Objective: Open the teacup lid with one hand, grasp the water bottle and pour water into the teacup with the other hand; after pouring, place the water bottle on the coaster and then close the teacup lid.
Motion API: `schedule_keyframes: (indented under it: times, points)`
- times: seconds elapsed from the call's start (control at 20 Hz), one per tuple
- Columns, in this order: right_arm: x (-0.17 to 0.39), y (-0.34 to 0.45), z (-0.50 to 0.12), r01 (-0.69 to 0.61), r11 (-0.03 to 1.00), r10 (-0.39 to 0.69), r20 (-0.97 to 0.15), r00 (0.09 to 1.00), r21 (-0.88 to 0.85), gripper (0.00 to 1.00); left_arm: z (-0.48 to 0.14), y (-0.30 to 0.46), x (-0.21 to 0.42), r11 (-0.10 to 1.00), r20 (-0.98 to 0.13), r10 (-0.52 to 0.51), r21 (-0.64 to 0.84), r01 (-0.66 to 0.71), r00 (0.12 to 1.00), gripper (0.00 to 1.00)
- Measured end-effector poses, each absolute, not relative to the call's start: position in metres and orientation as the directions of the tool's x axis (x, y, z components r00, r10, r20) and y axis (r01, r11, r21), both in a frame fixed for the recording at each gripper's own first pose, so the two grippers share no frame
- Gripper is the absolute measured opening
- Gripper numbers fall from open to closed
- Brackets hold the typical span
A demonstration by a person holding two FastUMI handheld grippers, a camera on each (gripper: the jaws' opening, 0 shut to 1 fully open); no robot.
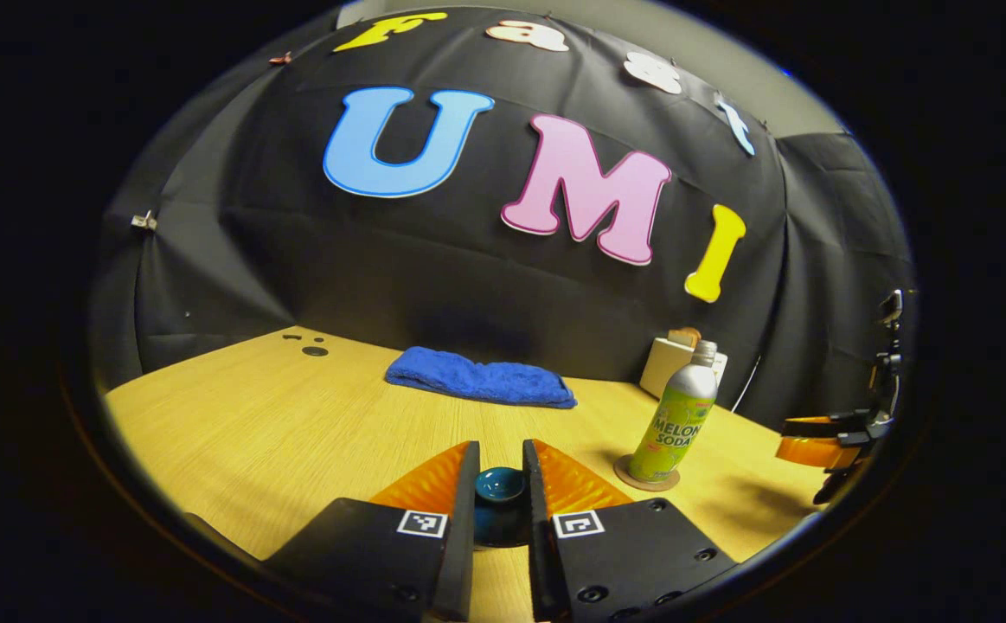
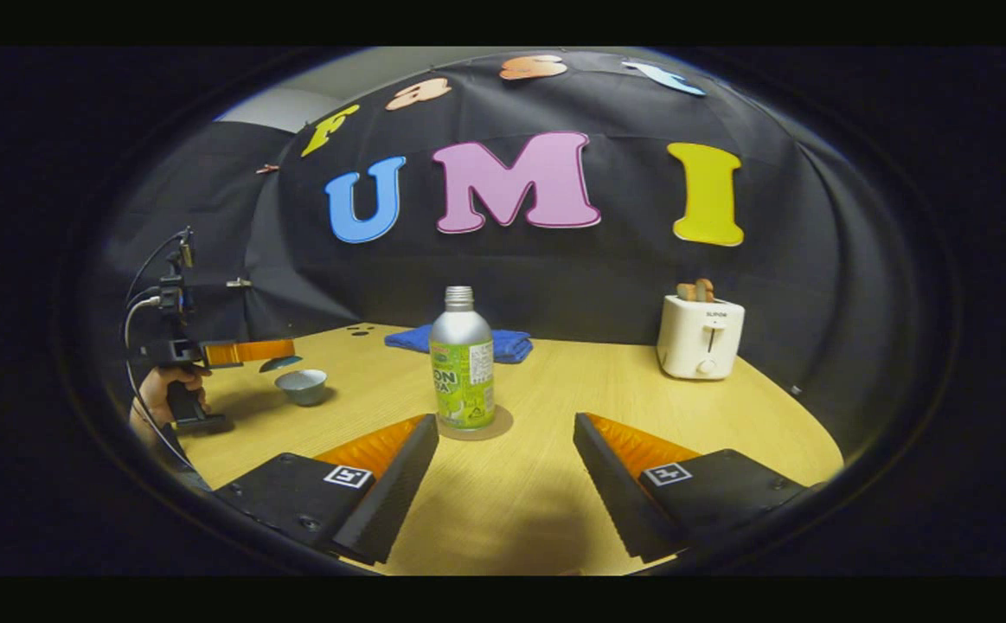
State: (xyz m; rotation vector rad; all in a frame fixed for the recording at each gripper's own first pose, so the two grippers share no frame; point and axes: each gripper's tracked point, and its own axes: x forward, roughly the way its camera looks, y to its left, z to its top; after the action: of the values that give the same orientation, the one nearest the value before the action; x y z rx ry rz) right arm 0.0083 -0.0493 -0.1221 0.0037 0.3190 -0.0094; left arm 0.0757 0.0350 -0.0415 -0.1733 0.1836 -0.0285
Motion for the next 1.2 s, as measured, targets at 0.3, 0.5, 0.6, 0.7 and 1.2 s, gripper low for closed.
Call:
schedule_keyframes:
  times: [0.3,0.5,0.6,0.7,1.2]
  points:
    - [-0.014,-0.046,-0.114,0.011,0.999,0.001,-0.293,0.956,0.041,0.98,-0.06,0.034,0.087,0.996,-0.222,0.004,-0.088,-0.024,0.975,0.3]
    - [-0.02,-0.041,-0.108,-0.009,0.998,0.026,-0.274,0.961,0.064,0.98,-0.067,0.034,0.09,0.997,-0.236,0.024,-0.061,-0.039,0.971,0.3]
    - [-0.022,-0.039,-0.106,-0.013,0.998,0.029,-0.264,0.964,0.062,0.98,-0.067,0.035,0.092,0.998,-0.235,0.033,-0.041,-0.044,0.971,0.3]
    - [-0.022,-0.037,-0.103,-0.024,0.998,0.037,-0.267,0.963,0.054,0.98,-0.068,0.035,0.093,0.999,-0.24,0.041,-0.024,-0.048,0.97,0.3]
    - [-0.022,-0.041,-0.083,-0.027,0.998,0.041,-0.228,0.973,0.062,0.98,-0.076,0.036,0.101,0.998,-0.276,0.058,0.031,-0.052,0.959,0.3]
